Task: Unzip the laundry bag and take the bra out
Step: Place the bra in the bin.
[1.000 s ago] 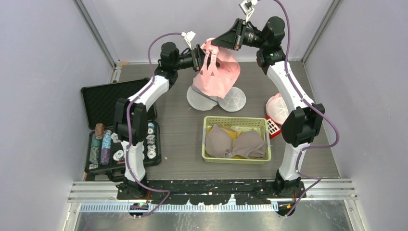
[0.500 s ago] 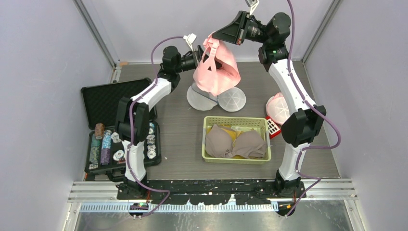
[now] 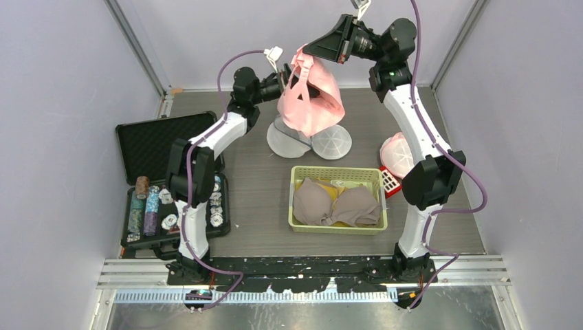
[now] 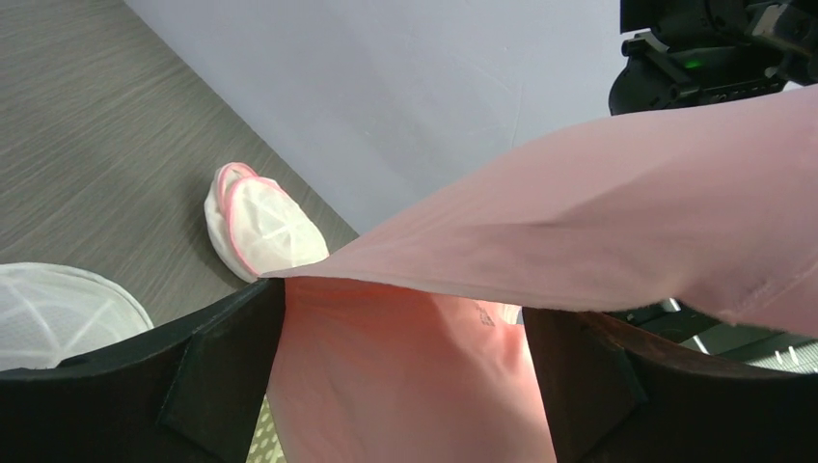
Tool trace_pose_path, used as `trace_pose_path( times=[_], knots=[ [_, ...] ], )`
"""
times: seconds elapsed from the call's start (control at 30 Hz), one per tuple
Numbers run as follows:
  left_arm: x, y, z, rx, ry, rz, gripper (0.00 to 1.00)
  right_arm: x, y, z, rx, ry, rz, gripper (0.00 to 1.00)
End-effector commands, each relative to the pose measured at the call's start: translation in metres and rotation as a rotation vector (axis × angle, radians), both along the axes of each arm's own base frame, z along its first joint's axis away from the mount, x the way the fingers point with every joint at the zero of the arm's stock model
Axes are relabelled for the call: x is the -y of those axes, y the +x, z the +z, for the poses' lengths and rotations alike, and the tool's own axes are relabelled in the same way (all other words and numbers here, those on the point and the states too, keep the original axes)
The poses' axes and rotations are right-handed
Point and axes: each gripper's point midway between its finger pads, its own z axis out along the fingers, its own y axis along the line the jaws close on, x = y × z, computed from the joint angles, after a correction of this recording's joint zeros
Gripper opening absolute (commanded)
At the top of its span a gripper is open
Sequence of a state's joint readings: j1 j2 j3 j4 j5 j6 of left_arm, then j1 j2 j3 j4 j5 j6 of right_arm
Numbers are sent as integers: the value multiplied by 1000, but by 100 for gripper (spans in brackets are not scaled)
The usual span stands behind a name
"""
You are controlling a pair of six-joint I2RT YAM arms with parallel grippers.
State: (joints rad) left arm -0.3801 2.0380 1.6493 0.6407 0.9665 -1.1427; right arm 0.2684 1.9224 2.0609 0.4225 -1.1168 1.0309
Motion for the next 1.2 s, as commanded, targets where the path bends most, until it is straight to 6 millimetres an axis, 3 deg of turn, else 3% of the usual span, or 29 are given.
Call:
trace_pose_path(
  times=[0.0,0.27,0.43,0.63,0.87,1.03,1.17],
  knots=[
    [-18,6,23,152,-16,65,96,4,-41,50,132,62,38,1],
    [-53,18,34,287,35,140,100,4,-58,54,122,67,79,1],
    [-68,14,36,339,54,136,100,1,-66,57,133,65,107,1],
    [-69,7,43,449,61,131,100,-5,-77,60,143,60,153,1],
    [-72,-7,66,568,53,104,100,-9,-93,63,139,61,217,1],
    [-59,-34,81,630,28,22,100,-13,-94,64,145,62,230,1],
    [-56,-38,85,624,15,31,98,-14,-93,67,154,62,234,1]
  ],
)
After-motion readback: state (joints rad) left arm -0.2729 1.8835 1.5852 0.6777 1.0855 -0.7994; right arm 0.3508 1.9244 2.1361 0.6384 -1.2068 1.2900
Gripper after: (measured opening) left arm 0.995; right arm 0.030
